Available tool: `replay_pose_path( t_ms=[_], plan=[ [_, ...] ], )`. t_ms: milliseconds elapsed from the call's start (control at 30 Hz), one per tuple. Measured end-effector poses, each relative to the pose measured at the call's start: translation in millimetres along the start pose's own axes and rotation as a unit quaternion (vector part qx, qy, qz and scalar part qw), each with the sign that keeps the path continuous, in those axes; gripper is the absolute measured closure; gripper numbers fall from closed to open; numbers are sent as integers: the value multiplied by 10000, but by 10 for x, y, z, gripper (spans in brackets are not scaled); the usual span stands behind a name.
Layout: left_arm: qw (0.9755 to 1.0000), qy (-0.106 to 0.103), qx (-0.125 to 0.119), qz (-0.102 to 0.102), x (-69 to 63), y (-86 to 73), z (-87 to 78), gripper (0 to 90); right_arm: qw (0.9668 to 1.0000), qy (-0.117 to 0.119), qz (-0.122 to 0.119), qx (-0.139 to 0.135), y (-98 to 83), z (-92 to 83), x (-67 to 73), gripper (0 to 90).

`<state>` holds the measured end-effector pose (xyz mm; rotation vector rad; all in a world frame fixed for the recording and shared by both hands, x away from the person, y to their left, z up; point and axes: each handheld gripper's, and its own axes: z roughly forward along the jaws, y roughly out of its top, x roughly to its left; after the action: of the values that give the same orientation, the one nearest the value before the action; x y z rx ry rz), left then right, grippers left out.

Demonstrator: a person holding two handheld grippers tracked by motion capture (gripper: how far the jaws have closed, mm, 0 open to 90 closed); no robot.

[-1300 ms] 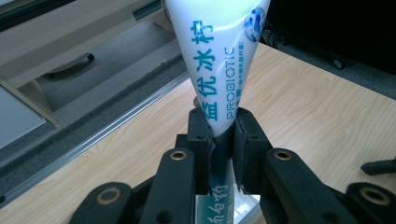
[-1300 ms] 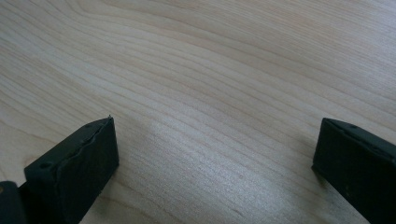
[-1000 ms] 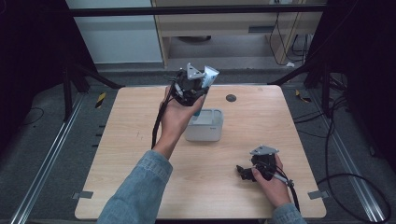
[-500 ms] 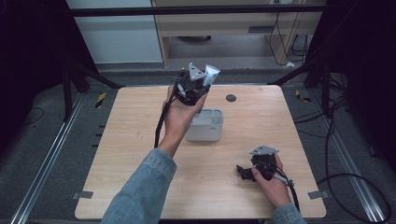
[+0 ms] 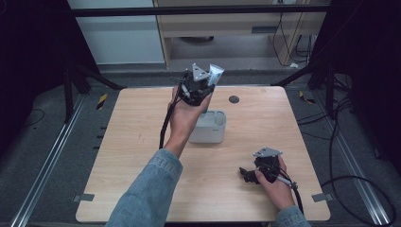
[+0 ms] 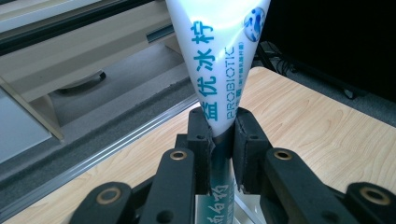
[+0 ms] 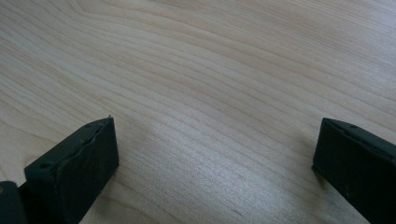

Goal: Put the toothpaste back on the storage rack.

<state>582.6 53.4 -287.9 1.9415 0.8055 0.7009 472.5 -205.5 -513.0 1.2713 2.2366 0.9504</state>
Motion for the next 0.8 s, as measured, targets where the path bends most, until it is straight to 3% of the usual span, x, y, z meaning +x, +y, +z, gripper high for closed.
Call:
replay_pose_path(
  t_ms=[167, 800],
  plan=[
    [9999, -73, -78, -103, -8, -35, 33, 785, 10000, 0, -1, 0, 0, 0, 0, 3],
    [9997, -166, -151, -130, -41, -180, 129, 786, 10000, 2, 11, 8, 0, -1, 2, 4]
  ],
)
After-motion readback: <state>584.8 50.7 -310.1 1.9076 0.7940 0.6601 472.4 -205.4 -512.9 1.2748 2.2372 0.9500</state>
